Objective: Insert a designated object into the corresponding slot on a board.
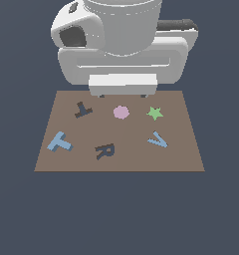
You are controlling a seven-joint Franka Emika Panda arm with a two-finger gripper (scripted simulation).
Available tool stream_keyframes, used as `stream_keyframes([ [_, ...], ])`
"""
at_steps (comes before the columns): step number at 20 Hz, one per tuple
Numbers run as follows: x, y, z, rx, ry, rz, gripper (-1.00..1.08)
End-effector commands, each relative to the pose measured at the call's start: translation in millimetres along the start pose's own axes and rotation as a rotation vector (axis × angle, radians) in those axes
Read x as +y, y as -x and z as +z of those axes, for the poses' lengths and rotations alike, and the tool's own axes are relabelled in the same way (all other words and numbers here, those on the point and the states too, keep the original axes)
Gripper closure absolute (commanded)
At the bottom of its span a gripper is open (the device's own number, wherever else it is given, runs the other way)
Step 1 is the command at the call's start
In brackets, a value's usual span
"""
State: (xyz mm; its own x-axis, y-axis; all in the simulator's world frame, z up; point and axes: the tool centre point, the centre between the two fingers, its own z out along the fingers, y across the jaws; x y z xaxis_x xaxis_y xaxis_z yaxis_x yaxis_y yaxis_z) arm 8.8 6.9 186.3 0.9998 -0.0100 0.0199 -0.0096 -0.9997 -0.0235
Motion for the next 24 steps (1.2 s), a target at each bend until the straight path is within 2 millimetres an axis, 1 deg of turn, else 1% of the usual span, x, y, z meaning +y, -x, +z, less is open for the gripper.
stream_keyframes([
  [1, 0.0, 0.0, 0.0, 0.0, 0.0, 0.0, -0.92],
  [4, 2.1, -1.2, 1.7, 0.0, 0.001, 0.005, -0.92],
  [7, 8.4, -4.8, 7.0, -0.001, 0.002, 0.021, -0.92],
  [12, 28.7, -15.6, 23.5, -0.002, 0.006, 0.07, -0.92],
  [17, 62.3, -30.7, 49.6, -0.005, 0.013, 0.148, -0.92],
  [24, 124.1, -50.8, 94.5, -0.01, 0.022, 0.287, -0.92],
])
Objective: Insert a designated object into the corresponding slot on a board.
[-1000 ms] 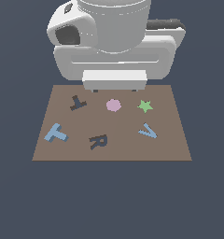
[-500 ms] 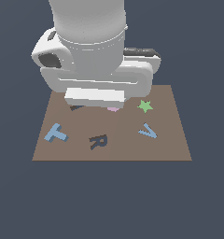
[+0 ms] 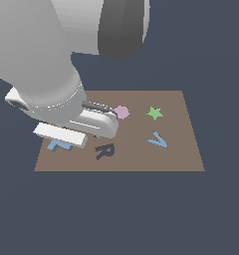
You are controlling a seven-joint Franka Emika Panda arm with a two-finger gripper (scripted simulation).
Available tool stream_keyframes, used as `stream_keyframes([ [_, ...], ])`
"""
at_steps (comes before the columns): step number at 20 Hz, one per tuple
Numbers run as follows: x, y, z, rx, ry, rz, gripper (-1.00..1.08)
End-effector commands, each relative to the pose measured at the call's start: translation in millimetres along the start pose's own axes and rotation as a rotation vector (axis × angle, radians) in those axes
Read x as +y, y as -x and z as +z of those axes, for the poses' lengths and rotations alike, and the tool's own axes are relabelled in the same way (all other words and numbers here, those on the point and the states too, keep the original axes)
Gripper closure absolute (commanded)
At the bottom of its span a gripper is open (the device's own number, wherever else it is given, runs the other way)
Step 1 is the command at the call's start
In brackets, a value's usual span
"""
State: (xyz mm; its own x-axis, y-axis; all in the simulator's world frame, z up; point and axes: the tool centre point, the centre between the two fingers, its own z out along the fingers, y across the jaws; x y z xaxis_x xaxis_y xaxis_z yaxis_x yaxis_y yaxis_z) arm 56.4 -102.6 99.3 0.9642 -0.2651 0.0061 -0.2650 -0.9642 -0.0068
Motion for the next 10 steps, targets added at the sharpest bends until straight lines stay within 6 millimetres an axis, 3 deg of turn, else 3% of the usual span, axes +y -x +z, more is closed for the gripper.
stream_keyframes([
  [1, 18.2, -10.8, 14.7, -0.001, 0.003, 0.046, -0.92],
  [10, 58.4, -30.4, 45.2, -0.005, 0.007, 0.143, -0.92],
])
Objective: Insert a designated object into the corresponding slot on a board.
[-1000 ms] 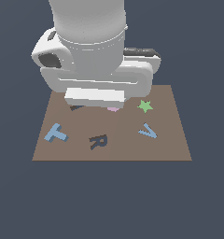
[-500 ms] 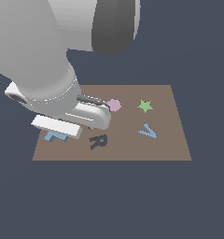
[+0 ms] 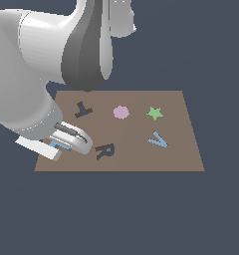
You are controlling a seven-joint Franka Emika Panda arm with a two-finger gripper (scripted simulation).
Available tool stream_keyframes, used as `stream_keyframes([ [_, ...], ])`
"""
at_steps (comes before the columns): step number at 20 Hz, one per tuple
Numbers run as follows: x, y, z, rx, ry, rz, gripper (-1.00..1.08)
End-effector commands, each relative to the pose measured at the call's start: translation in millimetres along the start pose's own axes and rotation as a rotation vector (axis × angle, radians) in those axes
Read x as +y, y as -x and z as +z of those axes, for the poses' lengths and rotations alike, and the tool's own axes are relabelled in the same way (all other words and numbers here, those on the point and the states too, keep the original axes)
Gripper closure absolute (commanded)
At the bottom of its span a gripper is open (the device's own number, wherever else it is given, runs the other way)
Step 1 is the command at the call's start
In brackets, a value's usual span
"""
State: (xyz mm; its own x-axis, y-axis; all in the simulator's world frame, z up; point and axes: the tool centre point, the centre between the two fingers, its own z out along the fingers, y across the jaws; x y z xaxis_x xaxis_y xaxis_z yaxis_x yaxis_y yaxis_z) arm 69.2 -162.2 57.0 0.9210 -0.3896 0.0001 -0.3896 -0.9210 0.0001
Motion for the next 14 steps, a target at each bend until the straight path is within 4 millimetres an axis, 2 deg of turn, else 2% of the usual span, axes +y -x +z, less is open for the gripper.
stream_keyframes([
  [1, 5.6, -4.3, 4.6, 0.0, 0.0, 0.016, -0.92],
  [8, 8.6, -5.5, 8.4, -0.001, 0.001, 0.022, -0.92],
  [14, 8.9, -6.2, 25.5, 0.0, 0.0, 0.025, -0.92],
])
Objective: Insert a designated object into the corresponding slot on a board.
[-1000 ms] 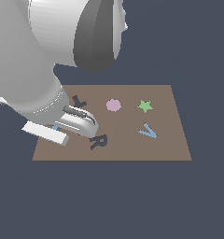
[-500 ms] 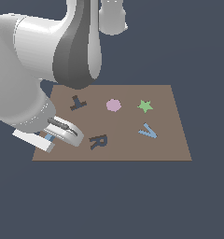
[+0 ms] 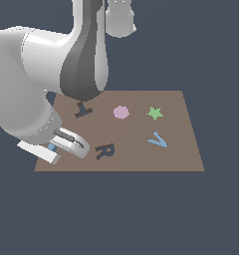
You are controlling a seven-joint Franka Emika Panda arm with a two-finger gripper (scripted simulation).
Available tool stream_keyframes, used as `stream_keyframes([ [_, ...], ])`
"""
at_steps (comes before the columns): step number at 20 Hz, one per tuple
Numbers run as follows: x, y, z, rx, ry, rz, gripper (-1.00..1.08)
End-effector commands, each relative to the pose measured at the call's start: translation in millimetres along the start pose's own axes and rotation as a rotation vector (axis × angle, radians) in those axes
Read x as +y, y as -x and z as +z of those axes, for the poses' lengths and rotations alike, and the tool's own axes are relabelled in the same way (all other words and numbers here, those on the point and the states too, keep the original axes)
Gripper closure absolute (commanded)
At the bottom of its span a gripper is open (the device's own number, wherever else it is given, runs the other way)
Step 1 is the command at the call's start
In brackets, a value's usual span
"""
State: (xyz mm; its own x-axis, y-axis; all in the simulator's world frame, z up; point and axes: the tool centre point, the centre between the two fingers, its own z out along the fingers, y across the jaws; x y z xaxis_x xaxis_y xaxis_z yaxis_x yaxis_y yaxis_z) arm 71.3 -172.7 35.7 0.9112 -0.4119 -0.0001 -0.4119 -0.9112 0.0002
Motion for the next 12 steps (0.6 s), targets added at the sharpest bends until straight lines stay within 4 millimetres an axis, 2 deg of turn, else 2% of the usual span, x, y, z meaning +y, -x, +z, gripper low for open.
stream_keyframes([
  [1, -0.1, -0.1, 5.4, 0.0, 0.0, 0.0, -0.92],
  [2, 0.3, -0.1, 5.7, 0.0, 0.0, 0.001, -0.92],
  [3, 0.3, -0.1, 5.7, 0.0, 0.0, 0.001, 1.08],
  [12, 0.3, -0.1, 5.7, 0.0, 0.0, 0.001, 1.08],
])
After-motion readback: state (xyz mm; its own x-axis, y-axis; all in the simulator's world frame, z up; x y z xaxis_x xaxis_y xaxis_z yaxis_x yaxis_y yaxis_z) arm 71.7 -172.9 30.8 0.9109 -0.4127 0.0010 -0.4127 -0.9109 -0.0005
